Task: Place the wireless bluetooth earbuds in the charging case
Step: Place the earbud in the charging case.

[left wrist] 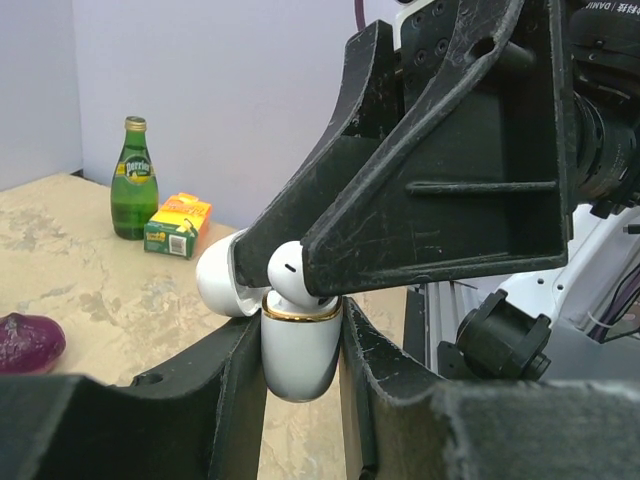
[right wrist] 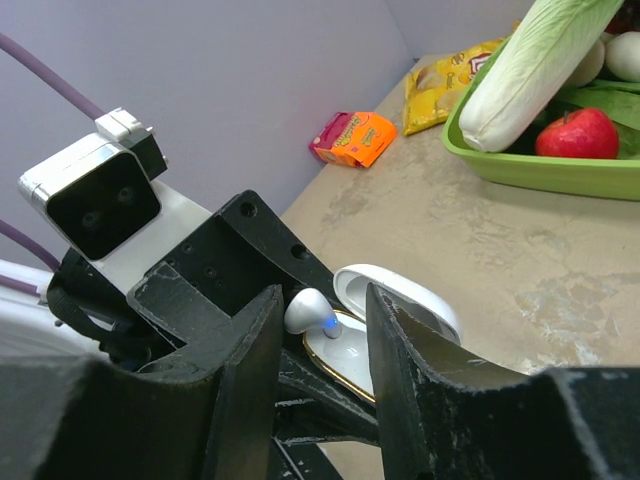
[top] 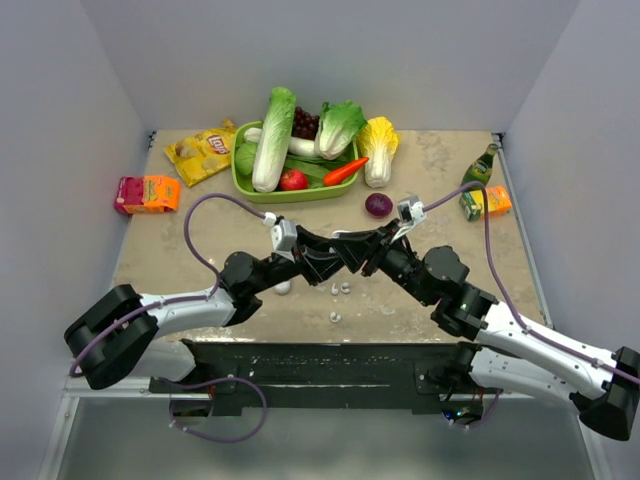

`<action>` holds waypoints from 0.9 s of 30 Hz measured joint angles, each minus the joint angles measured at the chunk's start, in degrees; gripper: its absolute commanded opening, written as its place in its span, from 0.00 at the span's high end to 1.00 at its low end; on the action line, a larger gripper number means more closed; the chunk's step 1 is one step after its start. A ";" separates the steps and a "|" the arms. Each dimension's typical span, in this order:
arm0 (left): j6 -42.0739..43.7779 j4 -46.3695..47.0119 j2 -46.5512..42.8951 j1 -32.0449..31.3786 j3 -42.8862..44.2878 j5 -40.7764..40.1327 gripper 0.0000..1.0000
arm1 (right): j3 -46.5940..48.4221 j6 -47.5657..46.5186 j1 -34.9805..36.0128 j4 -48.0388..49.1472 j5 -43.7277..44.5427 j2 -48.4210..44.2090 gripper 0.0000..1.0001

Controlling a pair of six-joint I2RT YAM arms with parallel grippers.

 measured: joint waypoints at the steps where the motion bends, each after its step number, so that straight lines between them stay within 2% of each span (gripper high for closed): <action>1: 0.00 0.00 -0.04 0.00 0.00 -0.04 1.00 | 0.15 0.07 0.00 -0.37 0.24 0.02 0.54; 10: 0.11 0.13 -0.04 0.02 -0.52 -1.86 1.00 | 2.12 0.83 0.11 -4.55 1.20 0.33 0.44; 27: 1.09 1.05 -0.04 0.04 -0.79 -2.89 1.00 | 7.43 0.26 0.11 -14.34 5.81 -0.15 0.34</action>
